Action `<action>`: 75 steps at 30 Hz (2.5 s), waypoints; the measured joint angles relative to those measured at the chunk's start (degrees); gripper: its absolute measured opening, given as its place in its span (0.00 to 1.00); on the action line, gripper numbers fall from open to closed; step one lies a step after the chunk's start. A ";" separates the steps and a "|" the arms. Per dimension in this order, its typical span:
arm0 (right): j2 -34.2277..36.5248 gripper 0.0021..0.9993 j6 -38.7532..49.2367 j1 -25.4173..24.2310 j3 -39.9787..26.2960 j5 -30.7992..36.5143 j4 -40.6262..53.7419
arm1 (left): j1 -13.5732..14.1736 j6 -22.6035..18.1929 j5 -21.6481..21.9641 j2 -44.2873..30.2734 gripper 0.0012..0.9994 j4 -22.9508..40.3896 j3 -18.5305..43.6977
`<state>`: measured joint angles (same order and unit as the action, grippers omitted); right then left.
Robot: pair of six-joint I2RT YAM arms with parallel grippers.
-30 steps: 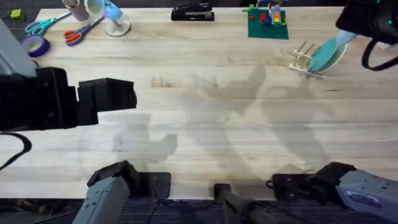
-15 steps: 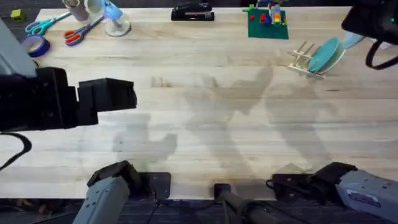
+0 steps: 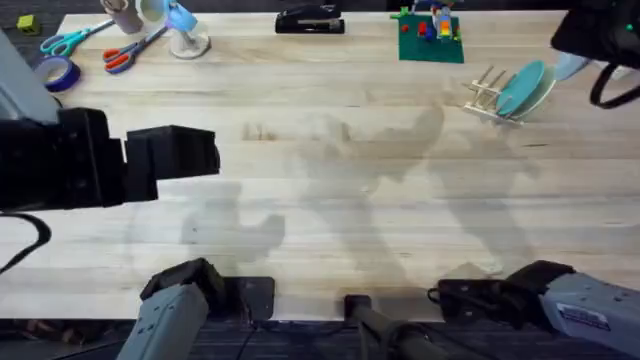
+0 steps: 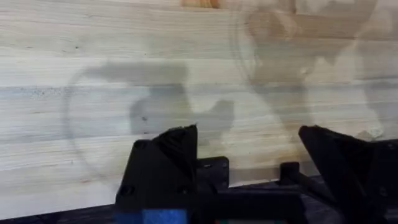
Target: Pick up the plates from the table one by one and place each into a slot on the dish rack.
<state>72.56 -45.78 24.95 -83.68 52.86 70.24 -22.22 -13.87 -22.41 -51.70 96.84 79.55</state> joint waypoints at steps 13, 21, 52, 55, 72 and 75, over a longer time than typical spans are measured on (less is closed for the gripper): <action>0.69 0.03 0.83 -1.39 0.02 -0.03 -0.24 | 0.00 0.00 -0.01 0.00 0.99 0.00 0.00; 1.99 0.03 2.63 -3.12 0.02 -1.72 -1.13 | 0.00 0.00 -0.01 0.00 0.99 0.00 0.00; 7.95 0.03 12.72 -11.21 10.08 -11.13 -16.35 | 0.00 0.00 -0.01 0.00 0.99 0.02 0.00; 8.97 0.03 13.51 -11.98 10.14 -11.43 -17.09 | 0.00 0.00 -0.01 0.00 0.99 0.02 0.00; 13.32 0.03 19.58 -15.05 10.29 -13.58 -23.60 | 0.00 0.00 -0.01 0.00 0.99 0.02 0.00; 13.62 0.03 20.40 -15.47 10.32 -13.73 -25.27 | 0.00 0.00 -0.01 0.00 0.99 0.02 0.00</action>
<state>86.18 -25.38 9.48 -73.36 39.13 44.97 -22.22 -13.87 -22.41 -51.70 96.85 79.55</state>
